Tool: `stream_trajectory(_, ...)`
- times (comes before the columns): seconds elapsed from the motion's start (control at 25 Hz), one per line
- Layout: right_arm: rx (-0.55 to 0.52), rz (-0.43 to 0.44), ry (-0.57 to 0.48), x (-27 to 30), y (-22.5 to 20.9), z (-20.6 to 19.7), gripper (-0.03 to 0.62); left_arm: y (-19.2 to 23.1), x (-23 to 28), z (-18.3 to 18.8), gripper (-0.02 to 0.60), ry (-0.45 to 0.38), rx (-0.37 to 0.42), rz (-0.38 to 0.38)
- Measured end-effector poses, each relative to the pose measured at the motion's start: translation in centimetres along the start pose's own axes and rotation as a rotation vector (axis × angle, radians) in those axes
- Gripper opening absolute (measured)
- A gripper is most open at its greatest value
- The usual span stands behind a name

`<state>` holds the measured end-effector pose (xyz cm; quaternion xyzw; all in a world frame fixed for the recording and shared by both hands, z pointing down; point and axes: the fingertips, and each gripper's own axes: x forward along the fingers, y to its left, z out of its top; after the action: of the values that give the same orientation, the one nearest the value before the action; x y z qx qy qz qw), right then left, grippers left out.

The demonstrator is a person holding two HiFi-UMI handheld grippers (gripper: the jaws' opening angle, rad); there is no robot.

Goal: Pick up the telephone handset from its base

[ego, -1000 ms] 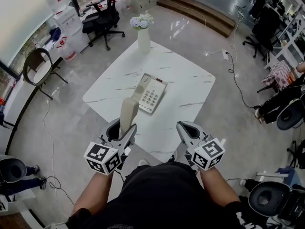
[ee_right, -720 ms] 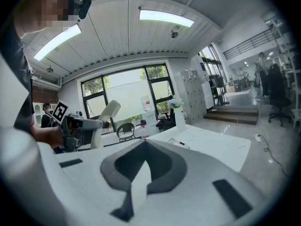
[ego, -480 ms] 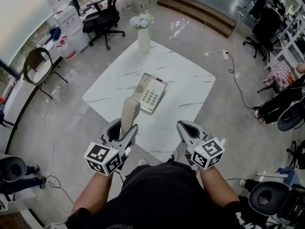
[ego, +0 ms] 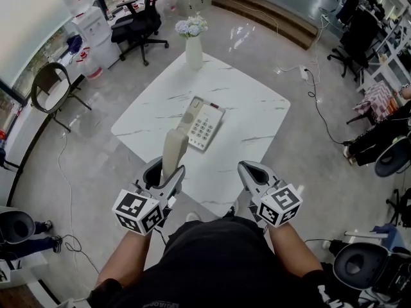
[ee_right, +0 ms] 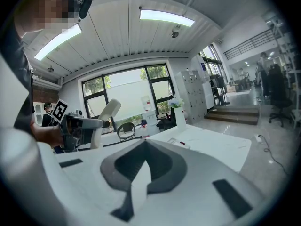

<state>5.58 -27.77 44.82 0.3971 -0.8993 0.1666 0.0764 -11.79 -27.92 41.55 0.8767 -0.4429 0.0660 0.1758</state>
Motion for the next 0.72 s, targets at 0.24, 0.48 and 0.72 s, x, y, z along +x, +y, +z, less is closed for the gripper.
stream_trajectory(0.24,0.005,0.006,0.003,0.03,-0.02,-0.38,0.001,-0.23,0.19,-0.24,0.215,0.006,0.003,-0.001)
stream_trajectory(0.48,0.005,0.008,0.005,-0.06,0.11,-0.48,0.001,-0.19,-0.01,-0.22,0.215,0.004,0.004,0.004)
stream_trajectory(0.72,0.008,0.009,0.008,-0.05,0.26,-0.58,0.001,-0.03,-0.06,-0.19,0.215,0.006,0.003,0.008)
